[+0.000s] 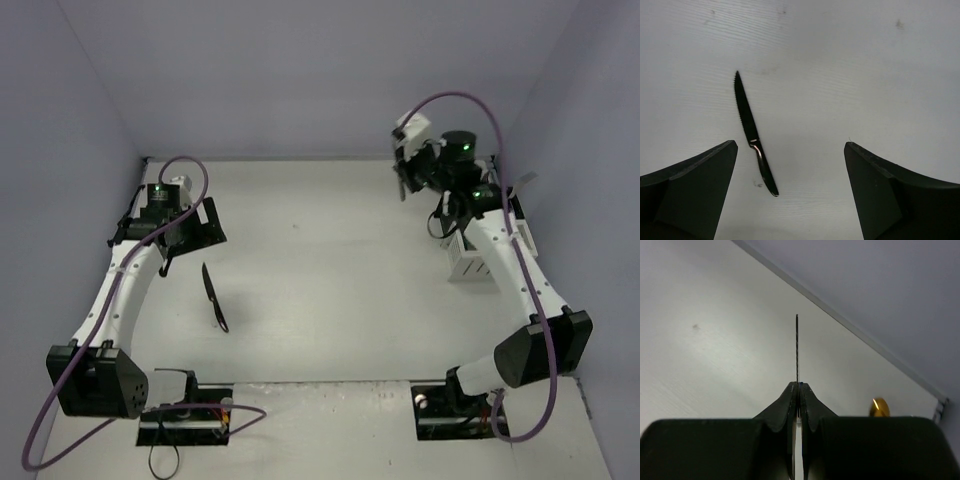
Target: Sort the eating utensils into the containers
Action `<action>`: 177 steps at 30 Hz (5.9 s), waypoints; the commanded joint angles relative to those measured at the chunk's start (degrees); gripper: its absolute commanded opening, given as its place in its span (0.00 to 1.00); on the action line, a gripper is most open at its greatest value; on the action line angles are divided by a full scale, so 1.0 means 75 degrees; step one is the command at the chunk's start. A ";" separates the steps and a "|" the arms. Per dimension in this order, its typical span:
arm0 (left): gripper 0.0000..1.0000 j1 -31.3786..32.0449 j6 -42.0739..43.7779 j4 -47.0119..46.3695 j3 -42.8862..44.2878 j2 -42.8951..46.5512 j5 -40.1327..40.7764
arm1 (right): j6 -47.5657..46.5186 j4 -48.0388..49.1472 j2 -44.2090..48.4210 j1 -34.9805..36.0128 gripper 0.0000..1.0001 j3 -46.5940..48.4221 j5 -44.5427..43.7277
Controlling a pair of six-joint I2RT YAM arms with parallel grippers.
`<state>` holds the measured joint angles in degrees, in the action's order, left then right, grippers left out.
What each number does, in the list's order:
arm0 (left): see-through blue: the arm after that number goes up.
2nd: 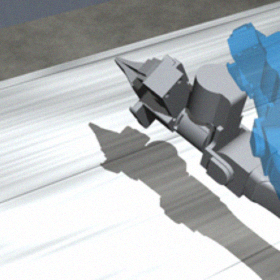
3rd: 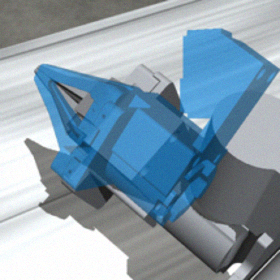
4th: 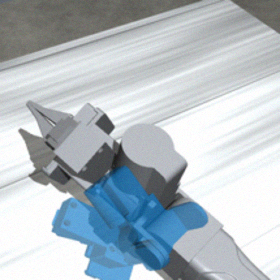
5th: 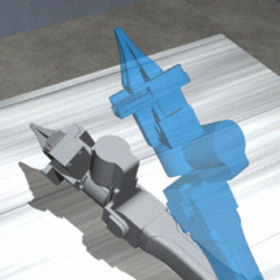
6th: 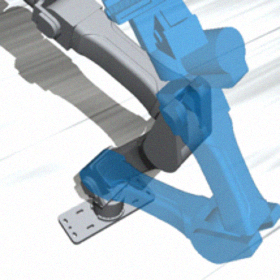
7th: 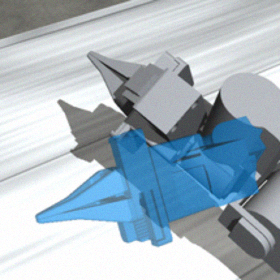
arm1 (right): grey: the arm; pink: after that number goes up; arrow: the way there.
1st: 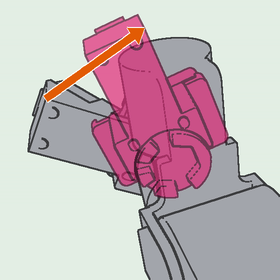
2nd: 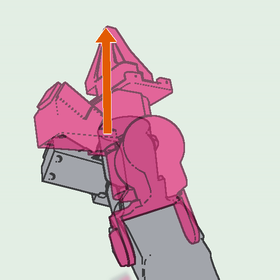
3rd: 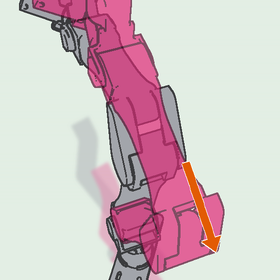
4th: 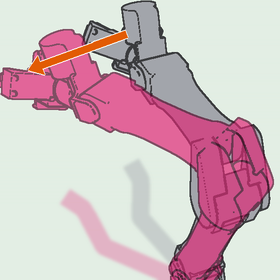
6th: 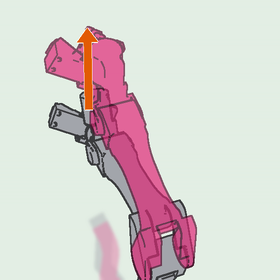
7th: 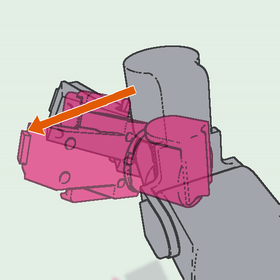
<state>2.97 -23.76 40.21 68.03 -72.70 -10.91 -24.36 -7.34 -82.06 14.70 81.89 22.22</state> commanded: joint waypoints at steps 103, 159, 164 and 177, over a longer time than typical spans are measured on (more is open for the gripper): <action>0.00 0.1361 0.0543 -0.0380 0.0174 -0.1746 0.0084 | 0.1742 -0.0604 0.1333 -0.2860 0.74 0.0203 0.3061; 0.07 0.3202 -0.0129 -0.2344 0.0694 -0.0108 -0.1513 | 0.6313 0.1892 -0.2821 0.2769 0.00 0.1750 0.2216; 0.87 0.3188 -0.0183 -0.1636 0.0986 -0.0286 -0.1028 | 0.6190 0.1881 -0.2523 0.2622 0.00 0.1738 0.2282; 0.88 0.1929 0.0141 -0.0274 0.1106 -0.0076 -0.0153 | 0.3547 0.0424 -0.0411 -0.0477 0.00 0.1973 0.1961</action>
<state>20.98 -23.82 36.73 75.94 -74.81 -13.20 13.37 -2.33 -94.72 16.86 92.39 38.81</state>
